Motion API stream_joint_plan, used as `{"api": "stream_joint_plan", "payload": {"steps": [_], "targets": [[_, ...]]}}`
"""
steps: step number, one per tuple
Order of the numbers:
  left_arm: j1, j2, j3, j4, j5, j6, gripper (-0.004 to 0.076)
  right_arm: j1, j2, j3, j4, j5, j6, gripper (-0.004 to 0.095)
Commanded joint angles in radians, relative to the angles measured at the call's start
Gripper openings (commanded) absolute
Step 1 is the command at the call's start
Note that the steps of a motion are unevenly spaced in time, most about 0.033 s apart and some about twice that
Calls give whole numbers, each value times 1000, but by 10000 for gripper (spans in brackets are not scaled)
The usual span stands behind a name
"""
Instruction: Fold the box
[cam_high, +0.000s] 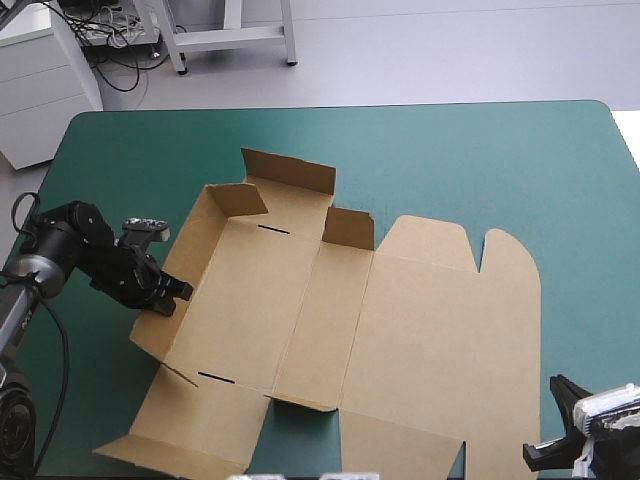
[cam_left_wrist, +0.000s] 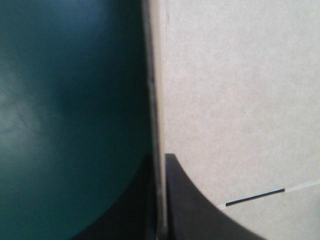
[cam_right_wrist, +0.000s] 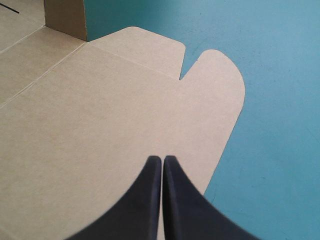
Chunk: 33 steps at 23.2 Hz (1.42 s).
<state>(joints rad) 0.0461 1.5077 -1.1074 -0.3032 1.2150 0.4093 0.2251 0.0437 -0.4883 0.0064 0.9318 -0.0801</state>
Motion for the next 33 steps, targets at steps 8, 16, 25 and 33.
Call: {"api": "stream_joint_plan", "payload": {"steps": [8, 16, 25, 33], "targets": [[-284, -27, -284, 418, 84, 71, -32, -5, 15, -22, 2, -68, -9, -4], [-574, 51, -413, 918, -54, 71, -32, -5, 15, -22, 0, -68, -5, -4], [-720, 72, -370, 955, -369, -19, -32, -5, 15, -22, 0, -68, -5, -4], [-920, 43, -228, 1255, -411, -214, -32, -5, 15, -22, 0, -68, -5, -4]]}}
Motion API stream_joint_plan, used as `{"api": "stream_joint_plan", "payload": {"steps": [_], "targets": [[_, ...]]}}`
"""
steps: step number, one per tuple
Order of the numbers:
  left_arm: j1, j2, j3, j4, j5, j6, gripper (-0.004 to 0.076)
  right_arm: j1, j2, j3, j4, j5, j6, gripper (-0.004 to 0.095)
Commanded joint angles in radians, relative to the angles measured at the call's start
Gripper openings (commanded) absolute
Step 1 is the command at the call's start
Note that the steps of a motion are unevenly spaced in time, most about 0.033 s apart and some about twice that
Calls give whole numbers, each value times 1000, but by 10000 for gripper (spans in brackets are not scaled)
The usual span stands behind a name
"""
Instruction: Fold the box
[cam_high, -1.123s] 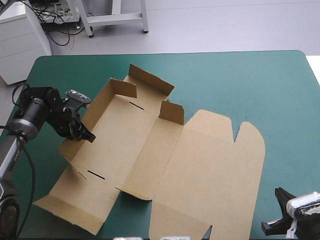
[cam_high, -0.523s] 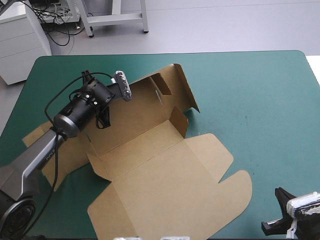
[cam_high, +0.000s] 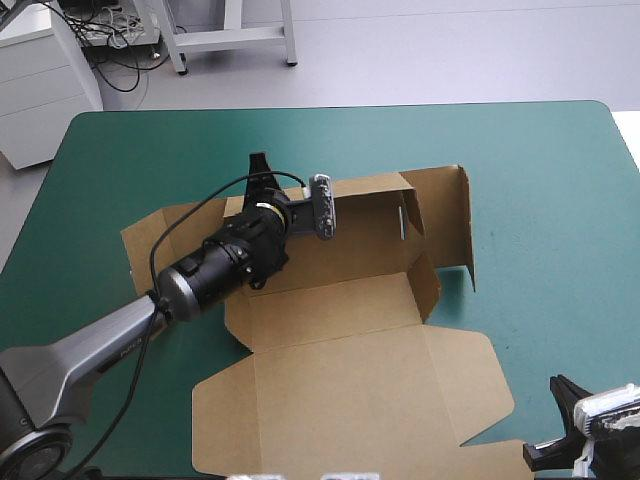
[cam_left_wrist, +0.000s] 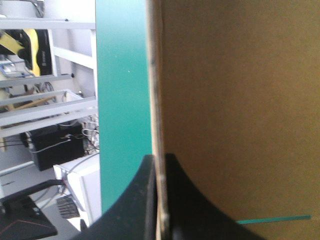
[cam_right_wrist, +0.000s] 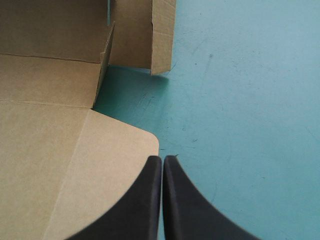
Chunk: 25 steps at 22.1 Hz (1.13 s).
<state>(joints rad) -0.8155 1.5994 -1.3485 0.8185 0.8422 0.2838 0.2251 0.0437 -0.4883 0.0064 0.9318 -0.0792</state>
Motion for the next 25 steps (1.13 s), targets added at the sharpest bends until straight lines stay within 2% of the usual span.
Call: {"api": "stream_joint_plan", "payload": {"steps": [1, 8, 12, 18, 25], "targets": [[-75, -49, 23, 186, -36, -117, -32, -5, 15, -22, 0, -68, -6, -4], [-170, -50, 119, 534, -27, -396, -32, -5, 15, -22, 0, -68, -6, -4], [-206, -79, 207, 806, 35, -618, -32, -5, 15, -22, -6, -68, -6, -4], [-276, -102, 335, 852, 150, -688, -32, -5, 15, -22, -6, -68, -6, -4], [-397, -102, 354, 832, 193, -713, -32, -5, 15, -22, 0, -68, -6, -4]]}}
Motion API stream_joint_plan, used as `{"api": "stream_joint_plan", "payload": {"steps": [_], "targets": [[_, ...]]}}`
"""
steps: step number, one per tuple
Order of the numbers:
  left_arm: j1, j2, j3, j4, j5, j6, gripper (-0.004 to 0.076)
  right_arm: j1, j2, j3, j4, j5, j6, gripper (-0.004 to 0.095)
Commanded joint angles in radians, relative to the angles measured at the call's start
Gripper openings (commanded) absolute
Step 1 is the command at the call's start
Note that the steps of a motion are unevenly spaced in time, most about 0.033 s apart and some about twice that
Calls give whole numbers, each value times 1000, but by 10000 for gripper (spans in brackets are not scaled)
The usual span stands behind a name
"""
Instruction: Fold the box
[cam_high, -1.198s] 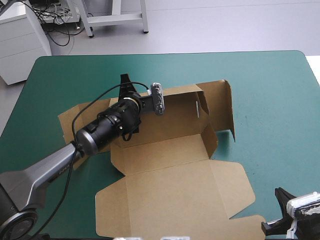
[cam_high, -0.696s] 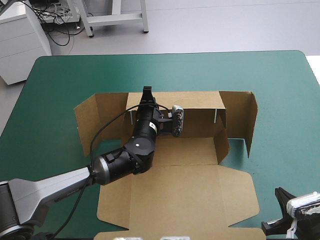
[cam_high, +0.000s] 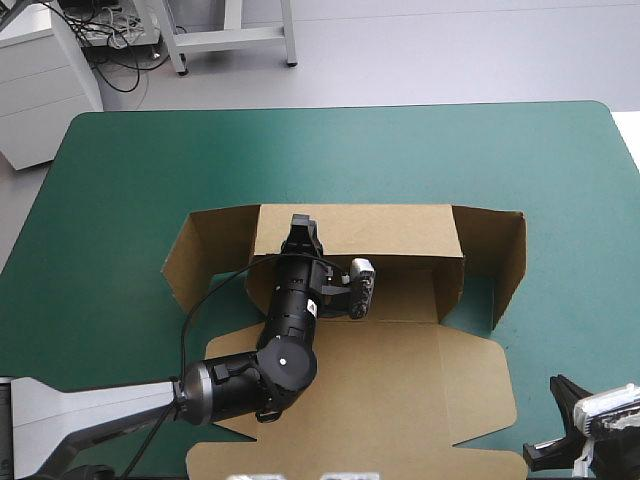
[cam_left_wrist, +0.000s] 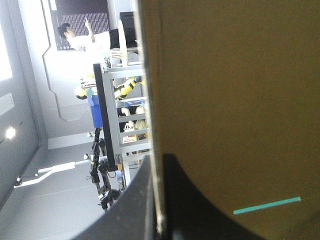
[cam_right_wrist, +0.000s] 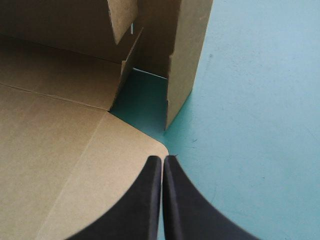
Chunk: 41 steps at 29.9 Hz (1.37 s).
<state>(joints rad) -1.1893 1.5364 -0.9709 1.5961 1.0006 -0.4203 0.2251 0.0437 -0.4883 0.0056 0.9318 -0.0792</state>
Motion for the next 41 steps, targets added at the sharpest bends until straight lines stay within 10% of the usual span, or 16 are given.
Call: {"api": "stream_joint_plan", "payload": {"steps": [1, 8, 20, 41], "targets": [[-25, -39, -23, 50, 35, -9, -32, -5, 15, -22, -6, -68, -6, -4], [-23, -39, -23, 40, 42, -9, -32, -5, 15, -22, 0, -68, -6, 67], [-21, -39, -23, 97, 61, -9, -32, -5, 20, -31, -18, -74, 63, 656], [-21, -39, -23, 167, 114, -109, -32, -5, 625, -503, -109, -25, 283, 663]]}}
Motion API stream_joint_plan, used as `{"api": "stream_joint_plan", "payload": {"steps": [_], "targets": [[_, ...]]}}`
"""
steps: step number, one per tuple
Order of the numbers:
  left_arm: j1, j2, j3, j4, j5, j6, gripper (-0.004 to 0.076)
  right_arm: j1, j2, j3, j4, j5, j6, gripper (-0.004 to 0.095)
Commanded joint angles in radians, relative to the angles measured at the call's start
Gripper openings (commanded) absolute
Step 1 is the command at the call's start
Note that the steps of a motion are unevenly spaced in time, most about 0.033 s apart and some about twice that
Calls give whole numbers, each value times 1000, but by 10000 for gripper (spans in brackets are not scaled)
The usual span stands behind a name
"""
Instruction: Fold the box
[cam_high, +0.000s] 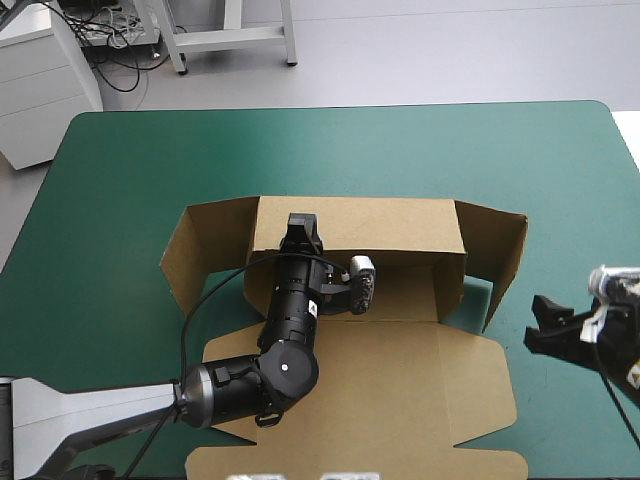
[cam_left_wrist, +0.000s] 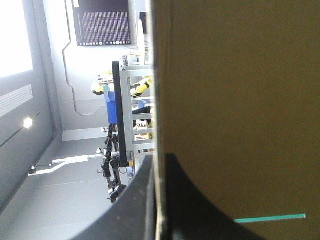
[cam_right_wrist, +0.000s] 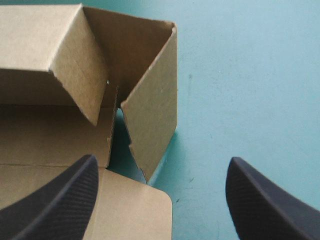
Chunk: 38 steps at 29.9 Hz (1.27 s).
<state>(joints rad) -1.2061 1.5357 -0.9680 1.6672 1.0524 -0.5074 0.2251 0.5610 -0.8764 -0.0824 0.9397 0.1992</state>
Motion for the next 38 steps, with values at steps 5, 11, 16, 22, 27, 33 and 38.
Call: {"api": "stream_joint_plan", "payload": {"steps": [5, 11, 16, 22, 27, 33, 38], "targets": [[-4, -38, -26, 105, 62, -22, -32, -5, 307, -296, -58, 5, -10, 663], [-4, -38, -26, 107, 62, -22, -32, -5, 512, -519, -152, 82, -10, 663], [-4, -38, -26, 109, 62, -22, -32, -5, 671, -667, -150, 175, -62, 663], [-4, -38, -26, 109, 62, -22, -32, -46, 814, -773, -89, 188, -108, 663], [-4, -38, -26, 109, 62, -22, -32, -189, 896, -790, 144, 198, -226, 663], [-4, -38, -26, 113, 60, -12, -32, -319, 953, -790, 349, 237, -340, 663], [-4, -38, -26, 113, 58, -12, -32, -326, 955, -775, 350, 297, -389, 661]]}}
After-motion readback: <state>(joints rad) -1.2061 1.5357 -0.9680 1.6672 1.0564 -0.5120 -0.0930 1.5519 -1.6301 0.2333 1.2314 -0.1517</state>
